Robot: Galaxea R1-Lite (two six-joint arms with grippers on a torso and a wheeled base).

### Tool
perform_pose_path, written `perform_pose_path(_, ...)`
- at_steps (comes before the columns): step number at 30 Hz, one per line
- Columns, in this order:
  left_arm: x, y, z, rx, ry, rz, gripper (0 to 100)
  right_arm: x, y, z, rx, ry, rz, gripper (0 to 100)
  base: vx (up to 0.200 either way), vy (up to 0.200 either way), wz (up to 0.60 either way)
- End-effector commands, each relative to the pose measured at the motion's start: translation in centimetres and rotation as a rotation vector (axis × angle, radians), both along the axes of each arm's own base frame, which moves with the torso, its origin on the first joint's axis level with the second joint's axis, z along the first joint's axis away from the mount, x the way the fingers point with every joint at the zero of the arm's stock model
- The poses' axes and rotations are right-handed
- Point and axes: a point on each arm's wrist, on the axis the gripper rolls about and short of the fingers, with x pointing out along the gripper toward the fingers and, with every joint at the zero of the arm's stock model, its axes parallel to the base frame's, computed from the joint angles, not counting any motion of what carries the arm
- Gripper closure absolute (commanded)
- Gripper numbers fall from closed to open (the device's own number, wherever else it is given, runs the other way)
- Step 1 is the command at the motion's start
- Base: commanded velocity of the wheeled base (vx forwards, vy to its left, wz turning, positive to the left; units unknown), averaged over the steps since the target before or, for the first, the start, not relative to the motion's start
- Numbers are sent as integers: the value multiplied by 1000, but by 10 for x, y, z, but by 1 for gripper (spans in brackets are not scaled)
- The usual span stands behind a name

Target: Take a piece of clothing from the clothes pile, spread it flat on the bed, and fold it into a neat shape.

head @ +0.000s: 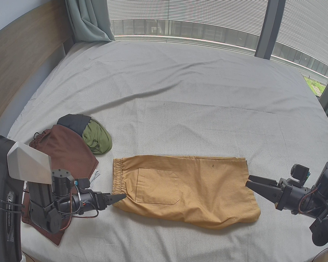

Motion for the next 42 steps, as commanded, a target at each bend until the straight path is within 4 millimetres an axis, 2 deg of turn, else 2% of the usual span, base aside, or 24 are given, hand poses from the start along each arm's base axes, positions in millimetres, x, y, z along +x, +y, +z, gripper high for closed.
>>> perform_pose_path(1,-2,-10,-6,-24,48,-11,0,0,1,-1,-1,3,2,0,0,0,0)
perform_pose_path(8,-5,-19,-7,-44,93,25,0,0,0,-1,-2,3,2,0,0,0,0)
perform_pose_path(14,-13,-31,-17,-31,137,7,0,0,1,-2,-3,6,6,0,0,0,0)
perform_pose_path(28,10,-37,-5,-137,123,126,0,2,3,-9,-14,33,11,0,0,0,0)
perform_pose_path(41,11,-43,-3,-169,142,132,0,1,2,-12,-16,48,11,0,0,0,0)
perform_pose_path(42,11,-43,-3,-169,141,132,100,1,2,-12,-17,45,11,0,0,0,0)
